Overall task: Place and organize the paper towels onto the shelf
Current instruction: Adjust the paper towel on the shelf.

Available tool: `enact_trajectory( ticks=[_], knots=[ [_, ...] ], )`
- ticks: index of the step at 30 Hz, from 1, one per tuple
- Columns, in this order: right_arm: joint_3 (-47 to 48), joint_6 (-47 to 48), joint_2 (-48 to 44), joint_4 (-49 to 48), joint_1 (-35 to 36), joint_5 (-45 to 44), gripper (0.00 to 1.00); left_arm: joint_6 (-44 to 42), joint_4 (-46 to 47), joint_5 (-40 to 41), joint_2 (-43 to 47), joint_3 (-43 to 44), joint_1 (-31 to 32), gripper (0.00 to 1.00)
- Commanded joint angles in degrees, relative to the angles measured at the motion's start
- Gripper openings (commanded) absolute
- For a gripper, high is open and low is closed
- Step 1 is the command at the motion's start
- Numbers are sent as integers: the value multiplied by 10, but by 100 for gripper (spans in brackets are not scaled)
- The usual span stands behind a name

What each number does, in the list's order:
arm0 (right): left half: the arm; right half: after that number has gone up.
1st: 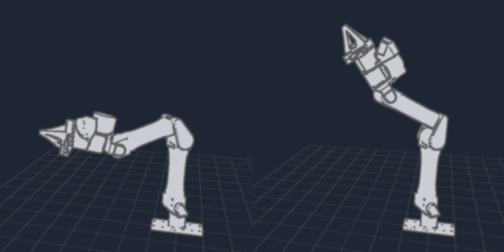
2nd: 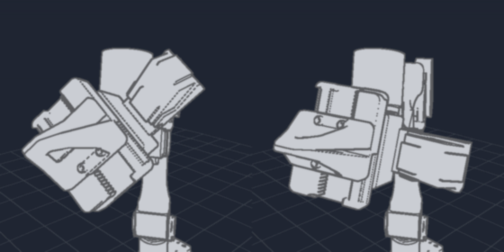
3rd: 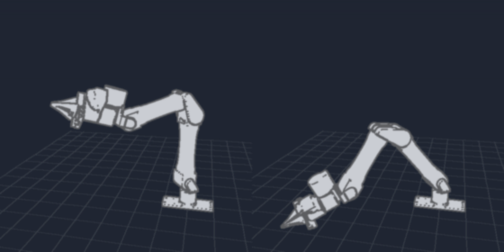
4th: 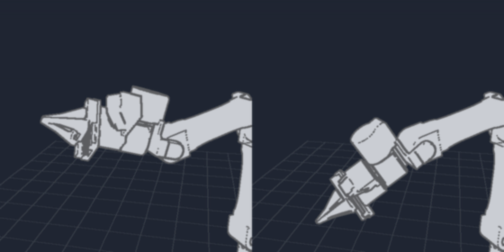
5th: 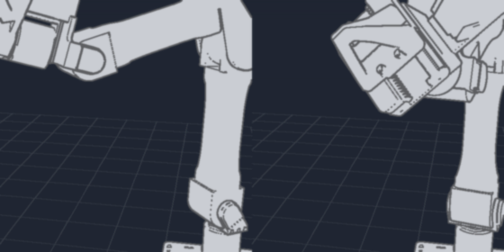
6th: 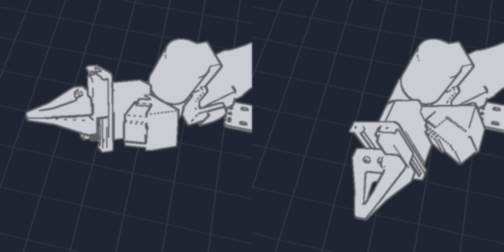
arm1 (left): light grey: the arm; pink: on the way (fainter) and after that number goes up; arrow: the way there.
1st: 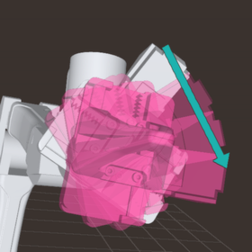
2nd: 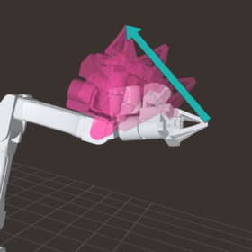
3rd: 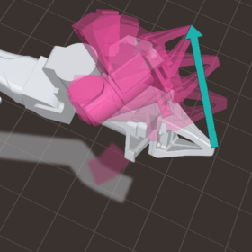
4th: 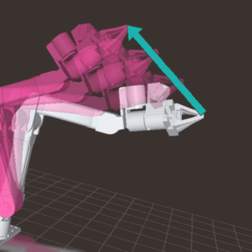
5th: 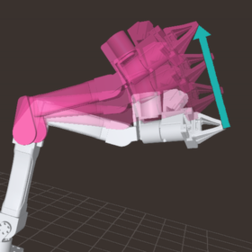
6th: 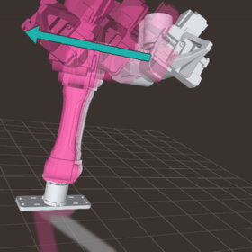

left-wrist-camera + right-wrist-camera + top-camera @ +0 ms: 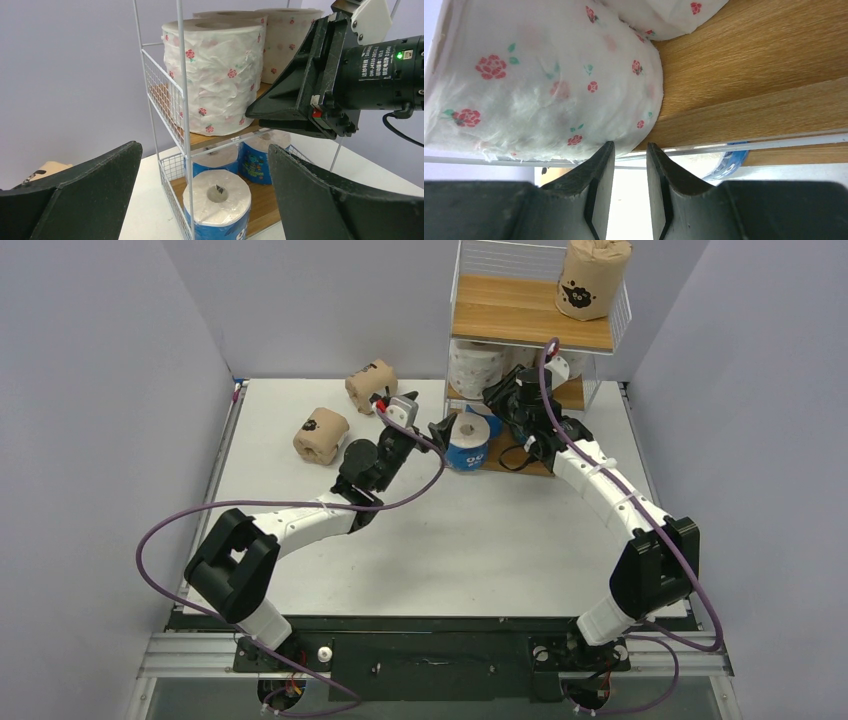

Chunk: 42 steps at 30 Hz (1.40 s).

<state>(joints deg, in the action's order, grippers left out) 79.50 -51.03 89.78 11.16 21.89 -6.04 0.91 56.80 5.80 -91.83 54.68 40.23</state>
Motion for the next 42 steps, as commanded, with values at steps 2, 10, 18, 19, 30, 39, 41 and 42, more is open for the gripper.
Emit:
enact_trajectory(
  ticks=[2,10,18,19,30,39,41,42],
  knots=[
    [-2,18,-34,-30,-10,5,27,-3,9,6,22,0,-7,96],
    [-38,27,-89,-41,-30,-5,23,3,9,7,26,0,-9,96],
    [-58,10,-78,-112,-39,4,0,9,9,12,33,-9,-9,96],
    [-62,3,-77,-122,-39,4,0,9,9,13,33,-9,-9,96],
    [-50,-35,-23,-184,-37,32,0,6,7,40,33,-16,-12,96],
    [-29,-40,7,-179,-29,39,0,8,6,41,32,-15,-16,96],
    [-29,-42,10,-179,-26,42,0,8,5,40,32,-15,-17,96],
    [-29,-42,11,-180,-25,42,0,8,5,40,32,-15,-16,96]
  ],
)
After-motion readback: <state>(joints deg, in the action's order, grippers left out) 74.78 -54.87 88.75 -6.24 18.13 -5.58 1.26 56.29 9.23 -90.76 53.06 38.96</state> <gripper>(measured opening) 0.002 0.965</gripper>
